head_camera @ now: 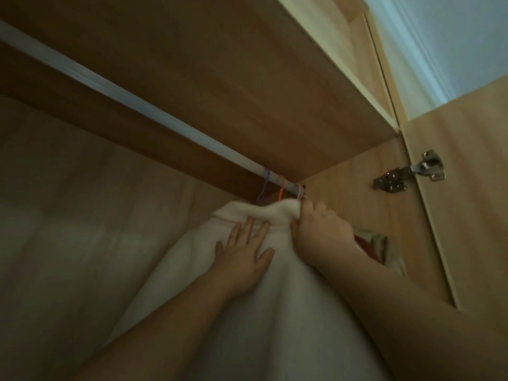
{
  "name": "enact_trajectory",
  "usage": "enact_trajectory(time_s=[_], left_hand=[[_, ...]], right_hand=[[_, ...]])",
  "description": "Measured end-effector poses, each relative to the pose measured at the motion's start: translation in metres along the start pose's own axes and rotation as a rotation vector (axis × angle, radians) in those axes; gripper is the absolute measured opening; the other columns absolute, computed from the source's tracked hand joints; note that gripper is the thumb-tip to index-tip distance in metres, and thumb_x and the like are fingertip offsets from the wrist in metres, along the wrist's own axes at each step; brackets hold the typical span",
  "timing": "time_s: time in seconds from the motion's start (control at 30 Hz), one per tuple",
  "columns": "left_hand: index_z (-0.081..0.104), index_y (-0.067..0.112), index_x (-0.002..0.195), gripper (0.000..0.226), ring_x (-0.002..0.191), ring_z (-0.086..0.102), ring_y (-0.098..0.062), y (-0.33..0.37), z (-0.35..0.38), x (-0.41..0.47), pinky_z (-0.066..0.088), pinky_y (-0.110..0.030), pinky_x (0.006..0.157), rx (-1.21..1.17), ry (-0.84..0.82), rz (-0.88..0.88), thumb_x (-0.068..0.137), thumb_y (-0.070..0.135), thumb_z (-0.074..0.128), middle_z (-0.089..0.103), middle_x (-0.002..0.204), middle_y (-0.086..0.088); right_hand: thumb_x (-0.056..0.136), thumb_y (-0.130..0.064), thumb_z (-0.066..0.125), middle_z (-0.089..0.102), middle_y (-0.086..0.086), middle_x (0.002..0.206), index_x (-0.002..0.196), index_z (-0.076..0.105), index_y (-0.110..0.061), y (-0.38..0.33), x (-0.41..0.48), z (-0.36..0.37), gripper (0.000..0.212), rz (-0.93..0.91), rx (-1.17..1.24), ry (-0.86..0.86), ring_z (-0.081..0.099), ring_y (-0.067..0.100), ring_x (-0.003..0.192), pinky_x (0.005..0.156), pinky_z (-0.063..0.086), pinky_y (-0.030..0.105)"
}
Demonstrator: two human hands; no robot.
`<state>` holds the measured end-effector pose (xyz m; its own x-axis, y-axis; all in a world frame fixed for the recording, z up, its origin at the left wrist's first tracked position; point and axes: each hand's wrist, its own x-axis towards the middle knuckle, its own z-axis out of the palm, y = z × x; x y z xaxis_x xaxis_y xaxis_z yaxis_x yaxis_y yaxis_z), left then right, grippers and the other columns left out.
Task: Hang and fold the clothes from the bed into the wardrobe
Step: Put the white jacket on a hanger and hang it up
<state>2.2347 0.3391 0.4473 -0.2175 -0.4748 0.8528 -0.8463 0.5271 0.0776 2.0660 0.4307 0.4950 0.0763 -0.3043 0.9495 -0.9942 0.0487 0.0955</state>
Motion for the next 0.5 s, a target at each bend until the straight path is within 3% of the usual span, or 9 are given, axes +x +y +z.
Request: enact_trajectory(time_s=[0.17, 0.27, 0.37, 0.5], left_hand=[[-0.005, 0.049, 0.154, 0.068, 0.153, -0.005, -0.015, 0.035, -0.009, -0.047, 0.008, -0.054, 0.122, -0.149, 0.090, -0.022, 0.091, 0.069, 0.014, -0.004, 0.167, 0.011], [-0.012, 0.066, 0.143, 0.063, 0.152, -0.005, -0.005, 0.078, -0.007, -0.104, 0.009, -0.045, 0.124, -0.267, 0.157, 0.098, 0.085, 0.074, 0.011, 0.001, 0.166, 0.018], [-0.016, 0.069, 0.140, 0.059, 0.151, -0.007, -0.003, 0.121, -0.008, -0.163, 0.009, -0.042, 0.124, -0.226, 0.128, 0.146, 0.086, 0.072, 0.008, -0.001, 0.166, 0.019], [-0.024, 0.052, 0.148, 0.068, 0.153, -0.010, -0.019, 0.182, -0.003, -0.233, 0.004, -0.049, 0.124, 0.023, -0.009, 0.157, 0.085, 0.066, -0.001, -0.010, 0.168, 0.005]], right_hand=[[0.096, -0.054, 0.031, 0.030, 0.007, 0.157, 0.156, 0.010, -0.019, 0.007, -0.050, -0.017, 0.073, -0.066, -0.032, -0.004, 0.038, 0.028, 0.136, 0.104, 0.038, 0.045], [0.094, -0.056, 0.019, 0.013, 0.000, 0.166, 0.157, 0.009, -0.029, 0.023, -0.102, -0.027, 0.069, -0.064, -0.007, -0.056, 0.011, 0.025, 0.152, 0.121, 0.017, 0.049], [0.097, -0.059, 0.012, 0.004, -0.006, 0.167, 0.157, 0.002, -0.035, 0.047, -0.172, -0.039, 0.066, -0.045, 0.045, -0.135, -0.002, 0.019, 0.153, 0.123, 0.005, 0.045], [0.098, -0.060, 0.016, 0.006, -0.007, 0.167, 0.157, 0.001, -0.036, 0.094, -0.280, -0.075, 0.066, 0.031, 0.011, -0.234, 0.002, 0.018, 0.153, 0.120, 0.005, 0.039]])
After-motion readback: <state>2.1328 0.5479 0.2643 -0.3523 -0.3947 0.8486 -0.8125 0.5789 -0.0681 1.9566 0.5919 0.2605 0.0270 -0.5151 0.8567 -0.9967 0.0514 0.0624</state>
